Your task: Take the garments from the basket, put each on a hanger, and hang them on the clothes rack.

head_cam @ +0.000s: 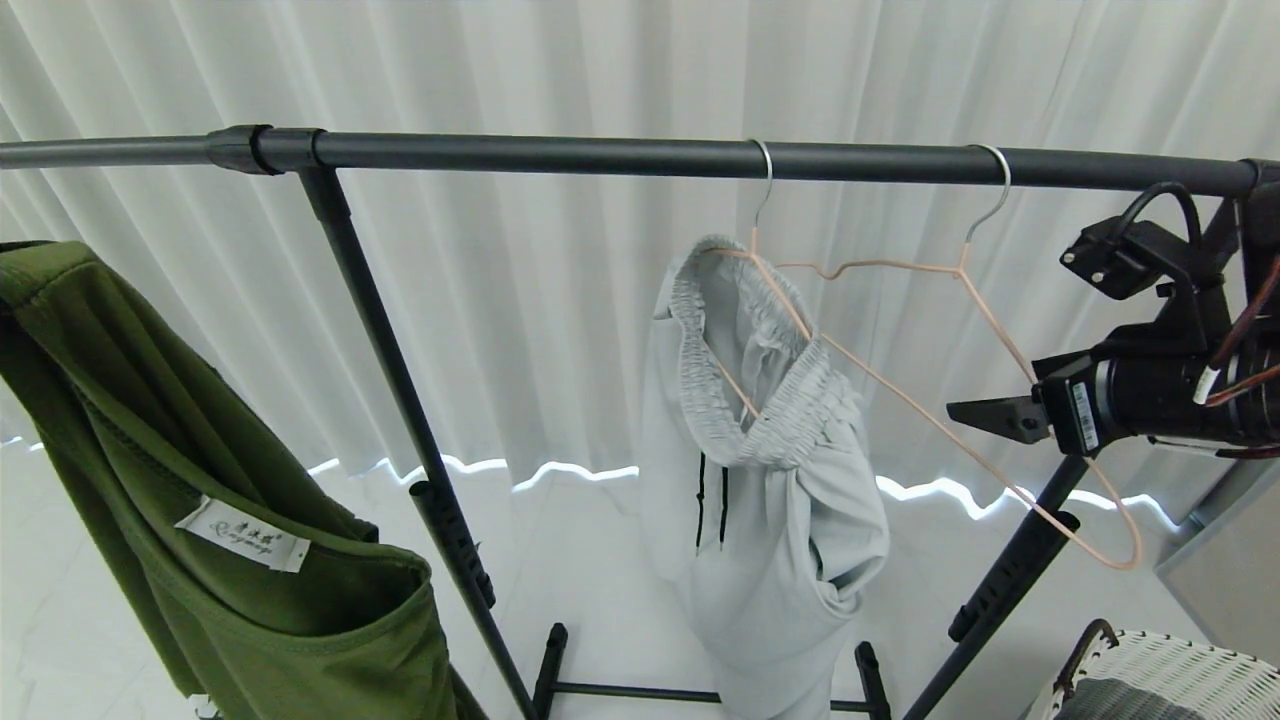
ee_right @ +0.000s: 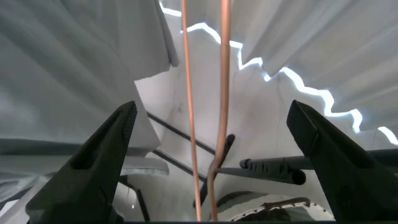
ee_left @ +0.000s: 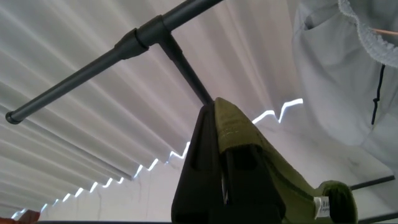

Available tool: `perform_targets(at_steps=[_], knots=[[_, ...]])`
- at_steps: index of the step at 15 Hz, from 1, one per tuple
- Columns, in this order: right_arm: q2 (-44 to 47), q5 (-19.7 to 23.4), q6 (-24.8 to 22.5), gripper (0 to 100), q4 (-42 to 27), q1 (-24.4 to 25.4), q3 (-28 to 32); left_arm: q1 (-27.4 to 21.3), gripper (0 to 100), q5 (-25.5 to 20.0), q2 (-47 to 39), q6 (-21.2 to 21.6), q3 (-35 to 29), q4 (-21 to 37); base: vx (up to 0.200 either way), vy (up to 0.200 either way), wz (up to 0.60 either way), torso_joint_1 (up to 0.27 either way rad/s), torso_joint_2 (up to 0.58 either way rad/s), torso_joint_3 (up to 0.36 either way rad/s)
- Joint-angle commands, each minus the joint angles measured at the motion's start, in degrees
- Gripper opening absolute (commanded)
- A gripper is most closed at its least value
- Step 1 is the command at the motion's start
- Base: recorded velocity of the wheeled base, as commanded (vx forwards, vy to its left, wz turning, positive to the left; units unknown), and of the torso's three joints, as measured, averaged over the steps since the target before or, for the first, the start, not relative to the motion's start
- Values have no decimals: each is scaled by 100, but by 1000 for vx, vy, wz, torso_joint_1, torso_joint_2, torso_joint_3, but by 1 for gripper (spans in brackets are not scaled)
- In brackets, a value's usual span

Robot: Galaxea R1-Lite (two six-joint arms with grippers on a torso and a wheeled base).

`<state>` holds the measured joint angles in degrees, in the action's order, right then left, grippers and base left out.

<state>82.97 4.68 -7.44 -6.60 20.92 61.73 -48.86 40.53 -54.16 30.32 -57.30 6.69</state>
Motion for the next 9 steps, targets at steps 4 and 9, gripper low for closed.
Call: perform_targets(at_steps=[4, 9], knots=[[228, 15, 243, 100, 0, -44, -12, -1, 0, -2, -7, 0, 8, -1, 0, 0, 0, 0, 0, 0], [255, 42, 436, 0, -26, -70, -47, -1, 0, -2, 20, 18, -10, -1, 0, 0, 0, 0, 0, 0]])
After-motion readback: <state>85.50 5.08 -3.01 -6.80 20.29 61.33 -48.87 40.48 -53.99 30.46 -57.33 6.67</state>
